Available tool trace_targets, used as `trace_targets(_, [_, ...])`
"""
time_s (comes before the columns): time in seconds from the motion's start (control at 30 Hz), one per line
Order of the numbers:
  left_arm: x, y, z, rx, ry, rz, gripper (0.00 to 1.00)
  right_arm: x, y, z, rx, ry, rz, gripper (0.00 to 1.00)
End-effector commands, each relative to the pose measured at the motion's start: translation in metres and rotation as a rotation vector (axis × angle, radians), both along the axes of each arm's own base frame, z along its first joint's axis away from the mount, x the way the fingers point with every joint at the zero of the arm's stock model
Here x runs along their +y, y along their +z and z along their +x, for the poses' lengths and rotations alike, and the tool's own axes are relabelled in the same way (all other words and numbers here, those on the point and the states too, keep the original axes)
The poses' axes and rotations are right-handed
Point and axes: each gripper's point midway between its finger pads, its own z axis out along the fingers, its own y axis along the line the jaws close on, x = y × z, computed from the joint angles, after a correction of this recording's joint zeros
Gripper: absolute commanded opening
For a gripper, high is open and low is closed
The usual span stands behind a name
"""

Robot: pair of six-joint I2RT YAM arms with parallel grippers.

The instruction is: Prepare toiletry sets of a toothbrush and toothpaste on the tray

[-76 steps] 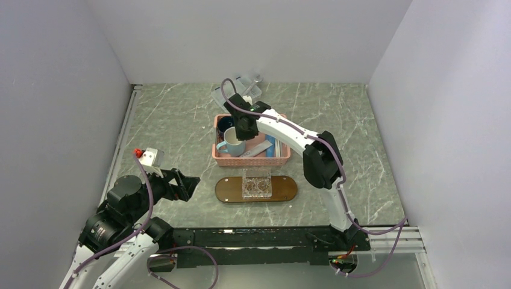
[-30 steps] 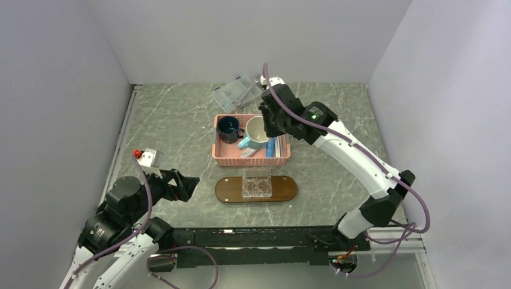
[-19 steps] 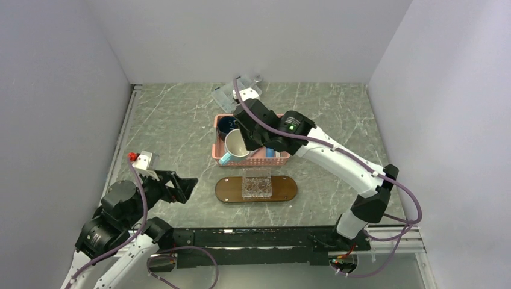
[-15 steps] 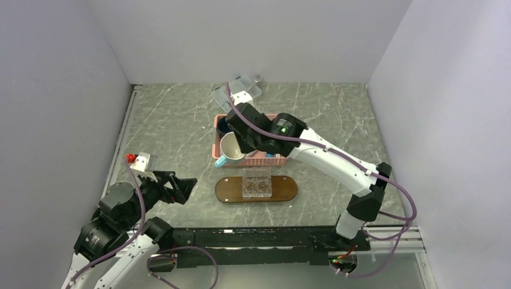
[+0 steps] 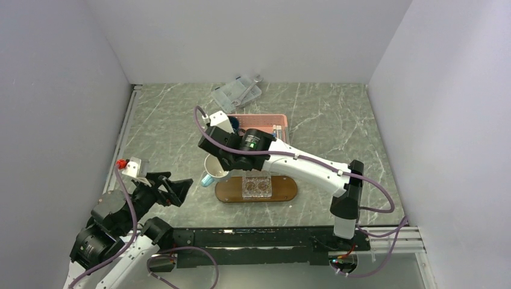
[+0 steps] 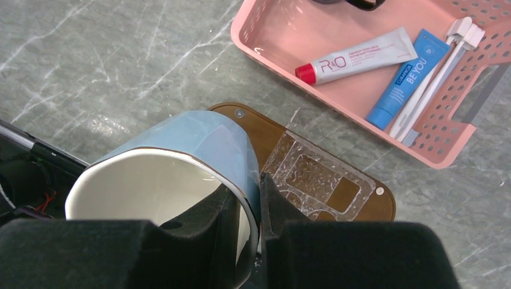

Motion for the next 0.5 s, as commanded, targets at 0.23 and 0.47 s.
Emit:
trace_targets(0.23, [0.006,0.015,-0.004,-0.069,0.021,-0.045,0.99,0.017,0.005,-0.007,-0.012,-0.075,0.051,0.00])
trace_targets(0.47, [0.005,0.014,-0.003,-0.060,0.017,-0.039,0.99,0.015,-0.017,-0.010,0.006,-0.113,0.011,0.00])
